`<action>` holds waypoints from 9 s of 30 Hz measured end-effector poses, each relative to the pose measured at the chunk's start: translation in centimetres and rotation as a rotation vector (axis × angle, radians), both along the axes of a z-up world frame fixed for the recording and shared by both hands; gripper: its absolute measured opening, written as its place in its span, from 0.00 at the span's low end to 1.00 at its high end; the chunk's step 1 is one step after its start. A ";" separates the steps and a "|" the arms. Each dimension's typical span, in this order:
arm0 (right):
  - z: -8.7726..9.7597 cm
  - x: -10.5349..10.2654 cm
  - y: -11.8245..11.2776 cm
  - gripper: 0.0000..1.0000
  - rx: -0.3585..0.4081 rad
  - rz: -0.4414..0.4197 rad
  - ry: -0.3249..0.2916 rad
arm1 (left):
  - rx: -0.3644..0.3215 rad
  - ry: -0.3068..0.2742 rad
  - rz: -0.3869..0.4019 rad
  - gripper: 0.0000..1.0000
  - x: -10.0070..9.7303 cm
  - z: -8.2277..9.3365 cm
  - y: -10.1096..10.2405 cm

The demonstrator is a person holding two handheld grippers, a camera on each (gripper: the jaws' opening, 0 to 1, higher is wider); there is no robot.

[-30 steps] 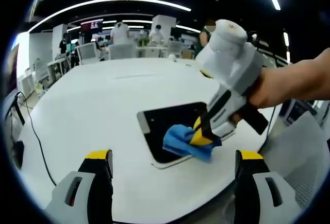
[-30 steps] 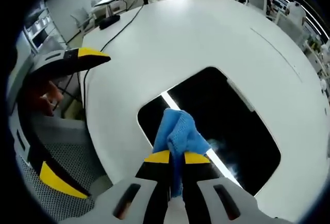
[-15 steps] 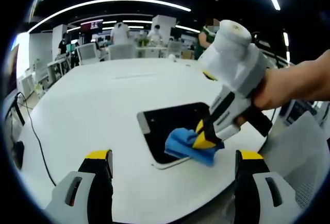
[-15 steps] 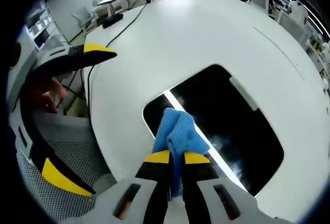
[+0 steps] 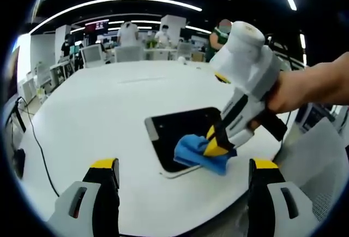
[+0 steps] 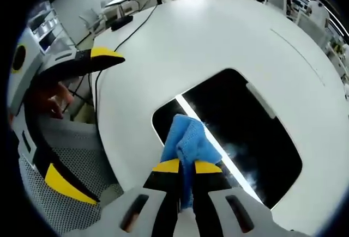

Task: Wipe the mirror surface with the cleaning cloth until all visible marks leave the cleaned area.

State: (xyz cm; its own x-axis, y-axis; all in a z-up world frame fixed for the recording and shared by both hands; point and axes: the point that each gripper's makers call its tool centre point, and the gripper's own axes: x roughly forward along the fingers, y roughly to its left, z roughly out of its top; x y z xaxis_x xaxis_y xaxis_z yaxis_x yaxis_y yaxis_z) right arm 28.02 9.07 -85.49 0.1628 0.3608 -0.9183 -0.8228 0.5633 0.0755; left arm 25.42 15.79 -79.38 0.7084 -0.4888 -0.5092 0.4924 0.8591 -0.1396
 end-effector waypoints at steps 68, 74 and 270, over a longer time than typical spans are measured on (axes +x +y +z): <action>0.0 0.9 -3.4 0.01 -0.022 -0.010 0.081 | 0.014 0.007 0.005 0.99 0.0 -0.2 0.3; 0.0 2.0 -3.5 0.01 -0.024 -0.015 0.076 | 0.016 0.008 0.006 0.99 0.0 -0.2 0.3; 0.0 8.5 -7.7 0.01 -0.039 -0.220 -0.109 | -0.038 0.036 0.052 0.99 0.3 -0.2 0.7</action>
